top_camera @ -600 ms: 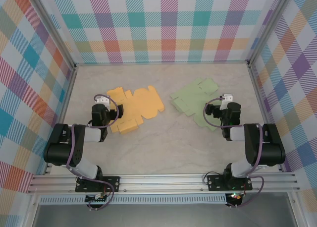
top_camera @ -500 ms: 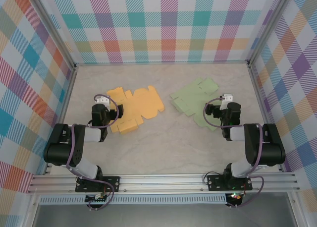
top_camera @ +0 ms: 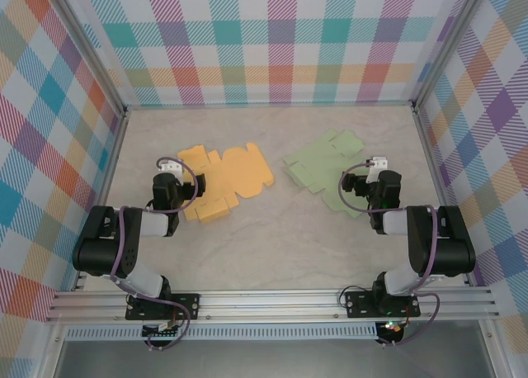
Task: Fold the paper box
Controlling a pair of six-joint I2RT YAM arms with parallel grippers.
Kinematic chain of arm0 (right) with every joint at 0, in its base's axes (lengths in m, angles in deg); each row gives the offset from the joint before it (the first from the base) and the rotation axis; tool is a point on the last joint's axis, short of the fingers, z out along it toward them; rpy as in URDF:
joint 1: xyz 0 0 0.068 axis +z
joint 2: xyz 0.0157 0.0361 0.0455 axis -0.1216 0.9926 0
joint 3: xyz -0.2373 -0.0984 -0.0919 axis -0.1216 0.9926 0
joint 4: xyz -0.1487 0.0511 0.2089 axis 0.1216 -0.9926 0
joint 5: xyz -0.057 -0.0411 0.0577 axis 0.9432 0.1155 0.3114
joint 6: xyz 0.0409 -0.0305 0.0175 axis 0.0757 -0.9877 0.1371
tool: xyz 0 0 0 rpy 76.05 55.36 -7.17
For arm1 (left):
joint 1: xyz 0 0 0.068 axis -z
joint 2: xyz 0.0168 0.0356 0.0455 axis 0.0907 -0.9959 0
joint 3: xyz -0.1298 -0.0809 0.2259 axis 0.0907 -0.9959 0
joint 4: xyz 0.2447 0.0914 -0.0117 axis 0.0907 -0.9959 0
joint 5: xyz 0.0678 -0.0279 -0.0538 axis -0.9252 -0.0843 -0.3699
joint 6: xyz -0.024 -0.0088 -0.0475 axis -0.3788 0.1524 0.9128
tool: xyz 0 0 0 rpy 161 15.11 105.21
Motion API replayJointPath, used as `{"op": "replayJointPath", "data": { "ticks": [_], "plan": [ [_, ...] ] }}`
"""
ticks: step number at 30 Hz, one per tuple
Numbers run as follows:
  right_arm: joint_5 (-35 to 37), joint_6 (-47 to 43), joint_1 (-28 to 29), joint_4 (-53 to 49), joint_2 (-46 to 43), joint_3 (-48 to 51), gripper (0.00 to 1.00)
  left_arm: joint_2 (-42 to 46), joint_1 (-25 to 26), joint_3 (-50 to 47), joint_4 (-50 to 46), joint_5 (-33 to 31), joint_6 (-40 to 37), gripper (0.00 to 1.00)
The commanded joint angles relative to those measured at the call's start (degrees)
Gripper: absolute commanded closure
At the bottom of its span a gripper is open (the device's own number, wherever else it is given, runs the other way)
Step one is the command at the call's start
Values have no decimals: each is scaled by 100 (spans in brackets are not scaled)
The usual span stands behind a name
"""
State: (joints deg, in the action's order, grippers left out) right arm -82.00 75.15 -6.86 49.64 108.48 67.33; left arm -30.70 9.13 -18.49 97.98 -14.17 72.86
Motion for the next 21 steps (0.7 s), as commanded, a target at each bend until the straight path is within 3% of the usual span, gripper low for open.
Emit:
{"op": "replayJointPath", "data": {
  "ticks": [1,13,18,21],
  "plan": [
    [-113,2,-9,13,-12,-94,0,-21,-54,42,-22,93,44,0],
    [-201,-35,-4,27,-20,-84,0,-5,-54,39,-29,87,46,0],
    [-222,-40,-7,-15,-147,-46,0,332,-36,642,-1348,145,11,0],
    [-186,-24,-7,-100,-368,1,0,655,87,601,-1509,-38,-89,0]
  ]
}}
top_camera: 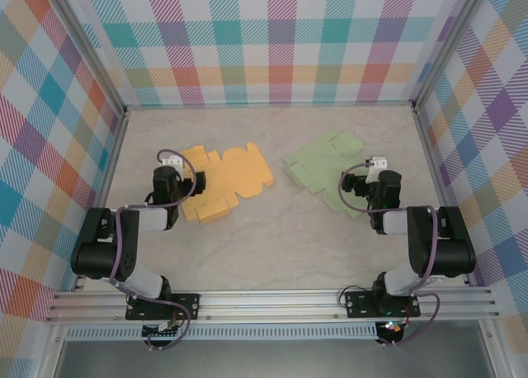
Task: Fold the paper box
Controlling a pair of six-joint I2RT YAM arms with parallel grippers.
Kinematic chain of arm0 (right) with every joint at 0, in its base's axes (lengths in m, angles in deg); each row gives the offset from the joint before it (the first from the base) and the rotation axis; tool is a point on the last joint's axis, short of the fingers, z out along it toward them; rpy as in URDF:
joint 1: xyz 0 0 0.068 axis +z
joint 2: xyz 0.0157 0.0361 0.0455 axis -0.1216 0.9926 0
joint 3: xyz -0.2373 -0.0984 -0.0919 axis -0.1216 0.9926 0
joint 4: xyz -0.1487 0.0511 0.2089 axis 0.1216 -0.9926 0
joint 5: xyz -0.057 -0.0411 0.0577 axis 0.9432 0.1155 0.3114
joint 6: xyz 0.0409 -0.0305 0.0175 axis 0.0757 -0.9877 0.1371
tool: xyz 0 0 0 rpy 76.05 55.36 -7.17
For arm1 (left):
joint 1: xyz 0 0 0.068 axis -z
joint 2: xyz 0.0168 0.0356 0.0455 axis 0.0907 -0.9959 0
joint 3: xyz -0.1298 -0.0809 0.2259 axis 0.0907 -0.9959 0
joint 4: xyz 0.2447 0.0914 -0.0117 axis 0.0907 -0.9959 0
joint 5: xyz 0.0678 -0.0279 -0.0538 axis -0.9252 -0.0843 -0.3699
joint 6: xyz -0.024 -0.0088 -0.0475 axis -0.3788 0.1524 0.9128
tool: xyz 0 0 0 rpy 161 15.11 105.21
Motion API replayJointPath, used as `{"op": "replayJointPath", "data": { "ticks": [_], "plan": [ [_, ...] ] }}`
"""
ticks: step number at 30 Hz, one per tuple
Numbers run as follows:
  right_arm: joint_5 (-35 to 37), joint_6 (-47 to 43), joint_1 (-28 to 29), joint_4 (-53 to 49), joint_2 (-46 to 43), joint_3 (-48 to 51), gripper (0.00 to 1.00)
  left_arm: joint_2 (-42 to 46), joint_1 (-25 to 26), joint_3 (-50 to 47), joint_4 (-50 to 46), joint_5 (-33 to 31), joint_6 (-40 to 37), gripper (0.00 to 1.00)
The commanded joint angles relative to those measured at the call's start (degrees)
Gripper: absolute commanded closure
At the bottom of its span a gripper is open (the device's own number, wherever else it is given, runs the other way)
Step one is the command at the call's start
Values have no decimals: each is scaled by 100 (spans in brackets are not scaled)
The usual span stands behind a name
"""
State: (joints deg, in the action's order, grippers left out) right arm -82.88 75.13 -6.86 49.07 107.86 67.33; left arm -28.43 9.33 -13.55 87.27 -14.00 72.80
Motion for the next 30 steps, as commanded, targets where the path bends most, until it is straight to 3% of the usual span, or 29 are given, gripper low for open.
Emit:
{"op": "replayJointPath", "data": {
  "ticks": [1,8,14,17,23,30],
  "plan": [
    [-72,-24,-5,-101,-401,11,0,568,110,29,-404,-132,-92,0],
    [340,198,-9,-1191,-1619,69,0,1924,269,-33,-912,-248,434,0],
    [934,988,-3,-3214,-2836,-356,0,2597,711,23,-1654,-536,2089,0],
    [1155,1359,-11,-4322,-3153,-683,0,2697,1299,-64,-1828,-1041,2932,0],
    [1004,1761,-3,-5672,-3252,-1171,0,1936,2961,597,-2572,-2280,4027,0],
    [1118,1889,-3,-6672,-3307,-1463,0,-40,3970,2370,-3654,-2642,4614,2]
  ]
}}
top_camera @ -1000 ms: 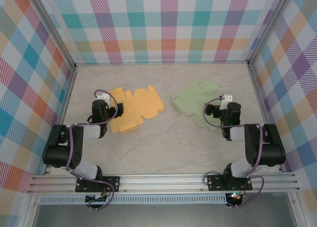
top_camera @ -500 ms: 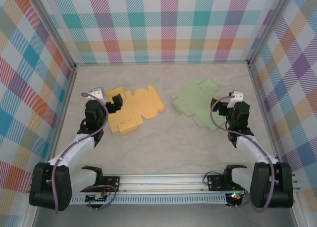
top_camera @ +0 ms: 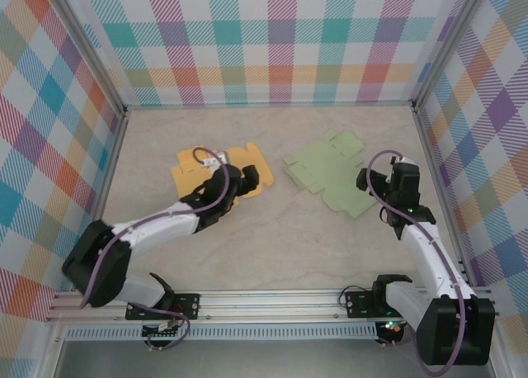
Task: Fold the paper box
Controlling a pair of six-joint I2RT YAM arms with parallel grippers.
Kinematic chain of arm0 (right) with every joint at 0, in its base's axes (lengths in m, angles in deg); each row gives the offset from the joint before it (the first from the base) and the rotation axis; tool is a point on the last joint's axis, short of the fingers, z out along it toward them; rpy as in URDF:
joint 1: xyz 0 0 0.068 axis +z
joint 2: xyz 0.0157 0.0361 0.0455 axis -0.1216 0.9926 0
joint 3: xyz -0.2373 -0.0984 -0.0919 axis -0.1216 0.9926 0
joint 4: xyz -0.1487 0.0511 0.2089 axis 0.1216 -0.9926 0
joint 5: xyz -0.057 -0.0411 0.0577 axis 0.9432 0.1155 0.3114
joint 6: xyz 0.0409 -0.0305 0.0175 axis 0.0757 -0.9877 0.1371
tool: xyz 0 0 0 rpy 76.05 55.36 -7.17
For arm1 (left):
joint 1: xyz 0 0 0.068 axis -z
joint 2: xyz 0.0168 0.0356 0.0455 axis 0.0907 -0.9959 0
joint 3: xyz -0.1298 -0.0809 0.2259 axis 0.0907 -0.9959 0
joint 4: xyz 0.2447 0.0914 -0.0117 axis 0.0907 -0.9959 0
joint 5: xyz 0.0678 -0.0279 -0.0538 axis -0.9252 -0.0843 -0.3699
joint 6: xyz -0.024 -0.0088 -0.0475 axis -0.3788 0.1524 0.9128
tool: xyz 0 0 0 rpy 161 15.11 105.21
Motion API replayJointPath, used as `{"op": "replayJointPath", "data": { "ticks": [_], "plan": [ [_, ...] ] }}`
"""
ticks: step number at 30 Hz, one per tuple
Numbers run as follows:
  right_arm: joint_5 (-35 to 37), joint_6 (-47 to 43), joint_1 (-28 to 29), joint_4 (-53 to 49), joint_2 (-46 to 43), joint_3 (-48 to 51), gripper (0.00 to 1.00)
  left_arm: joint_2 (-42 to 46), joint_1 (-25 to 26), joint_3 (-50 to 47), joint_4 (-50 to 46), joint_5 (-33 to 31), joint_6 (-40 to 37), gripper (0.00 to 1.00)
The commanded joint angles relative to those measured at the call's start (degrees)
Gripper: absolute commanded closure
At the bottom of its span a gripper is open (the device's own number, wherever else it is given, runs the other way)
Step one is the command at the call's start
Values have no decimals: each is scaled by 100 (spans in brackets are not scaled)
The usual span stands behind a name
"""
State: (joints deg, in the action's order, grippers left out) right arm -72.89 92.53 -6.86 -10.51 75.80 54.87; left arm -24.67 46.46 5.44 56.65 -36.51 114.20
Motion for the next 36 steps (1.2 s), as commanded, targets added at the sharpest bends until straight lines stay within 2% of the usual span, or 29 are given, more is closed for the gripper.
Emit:
{"op": "replayJointPath", "data": {
  "ticks": [1,6,12,18,24,36],
  "plan": [
    [154,147,-8,-772,-117,-220,0,-642,312,648,-658,-376,585,3],
    [233,191,-3,-840,-219,-171,0,-1779,394,1525,-757,203,1081,13],
    [226,200,-4,-863,-256,-178,0,-2947,581,2601,-912,625,1186,22],
    [169,232,-6,-811,-323,-74,0,-3596,665,3351,-1129,580,1127,23],
    [164,235,-4,-850,-526,-22,0,-4132,665,3921,-1423,621,1101,29],
    [155,250,-7,-886,-710,53,0,-4874,649,4856,-1733,652,732,58]
  ]
}}
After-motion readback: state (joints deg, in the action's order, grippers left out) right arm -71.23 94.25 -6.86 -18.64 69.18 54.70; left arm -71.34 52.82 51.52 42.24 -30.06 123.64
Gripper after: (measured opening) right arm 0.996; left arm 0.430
